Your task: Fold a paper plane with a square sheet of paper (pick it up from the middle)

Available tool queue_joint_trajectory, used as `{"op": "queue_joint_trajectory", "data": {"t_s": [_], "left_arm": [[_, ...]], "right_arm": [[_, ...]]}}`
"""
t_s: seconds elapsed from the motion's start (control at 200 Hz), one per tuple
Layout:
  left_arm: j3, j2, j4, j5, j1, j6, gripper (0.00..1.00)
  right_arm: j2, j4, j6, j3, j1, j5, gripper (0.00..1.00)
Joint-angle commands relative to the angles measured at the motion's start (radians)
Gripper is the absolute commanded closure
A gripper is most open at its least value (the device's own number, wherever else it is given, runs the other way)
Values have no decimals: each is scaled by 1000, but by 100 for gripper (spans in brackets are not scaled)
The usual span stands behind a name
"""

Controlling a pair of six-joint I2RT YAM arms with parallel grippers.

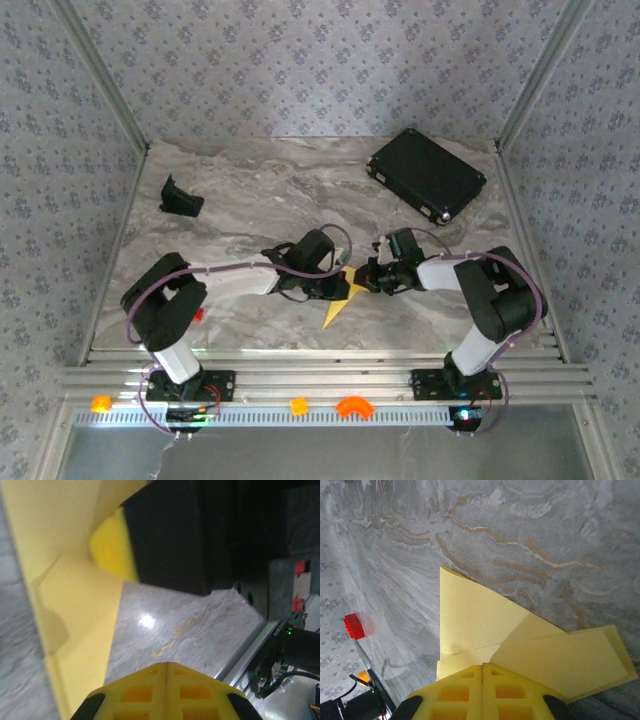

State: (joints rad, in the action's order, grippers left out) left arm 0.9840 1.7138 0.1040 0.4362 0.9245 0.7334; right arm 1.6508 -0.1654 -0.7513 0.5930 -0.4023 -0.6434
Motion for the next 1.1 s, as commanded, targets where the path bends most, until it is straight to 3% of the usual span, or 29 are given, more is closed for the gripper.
{"op": "queue_joint_trajectory", "data": {"t_s": [0.0, 0.26, 0.755, 0.979, 1.094], "left_arm": [[43, 82, -7, 17, 8, 14, 100], [-30, 132, -23, -15, 12, 22, 100], [-247, -67, 20, -77, 29, 9, 99], [-221, -170, 5, -102, 33, 23, 100], [-181, -157, -50, -49, 40, 33, 100]], "right_arm": [[44, 66, 5, -30, 10, 80, 100], [63, 62, 15, -36, 18, 76, 100], [72, 61, 27, -52, 30, 76, 100], [63, 59, 20, -49, 29, 71, 100], [53, 61, 16, -55, 28, 75, 100]]}}
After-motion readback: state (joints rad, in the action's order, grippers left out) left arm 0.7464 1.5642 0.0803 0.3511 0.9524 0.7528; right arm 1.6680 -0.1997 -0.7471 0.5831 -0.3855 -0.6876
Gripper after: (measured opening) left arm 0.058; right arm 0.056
